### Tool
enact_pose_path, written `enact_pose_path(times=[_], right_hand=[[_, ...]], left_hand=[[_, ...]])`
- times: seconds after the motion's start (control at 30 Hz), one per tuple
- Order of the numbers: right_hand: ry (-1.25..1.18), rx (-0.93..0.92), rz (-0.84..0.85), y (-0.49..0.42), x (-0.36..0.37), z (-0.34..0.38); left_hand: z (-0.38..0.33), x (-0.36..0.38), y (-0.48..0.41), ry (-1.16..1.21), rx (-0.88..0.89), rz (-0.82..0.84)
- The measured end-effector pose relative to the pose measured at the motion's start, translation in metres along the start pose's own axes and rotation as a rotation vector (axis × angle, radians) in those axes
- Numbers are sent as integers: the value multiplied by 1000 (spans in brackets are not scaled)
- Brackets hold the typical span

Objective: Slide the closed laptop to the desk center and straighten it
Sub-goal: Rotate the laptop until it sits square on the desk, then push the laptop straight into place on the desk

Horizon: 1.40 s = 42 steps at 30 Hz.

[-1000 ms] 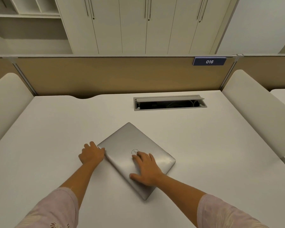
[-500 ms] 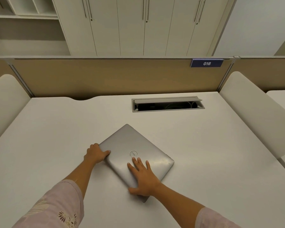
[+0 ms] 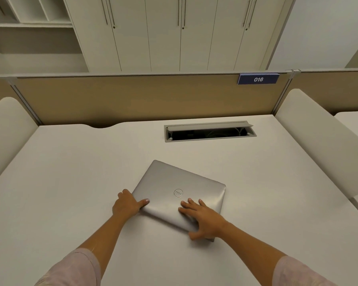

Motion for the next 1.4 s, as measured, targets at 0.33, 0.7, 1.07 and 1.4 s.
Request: enact_pose_path(times=[0.33,0.7,1.07,1.4], right_hand=[[-18,5,49,25,-19,-45],[-64,103,49,58,-40,-93],[-38,143,-74,69,-33,-108],[126,60,-232,65,-22,-99]], left_hand=[[-19,23,20,17,-53,78],[-42,51,39,-125,15,154],[-49,63,46,-364,275,-249],[-48,88,50,-528,732,2]])
Point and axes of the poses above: each hand's wrist, its own y-axis away from the middle knuckle, its own x-axis out of the palm, z = x × y, the point moved 1 cm from there along -y, towards the middle knuckle, and after that the axes turned 8 degrees about z, right-handed, at the moved point
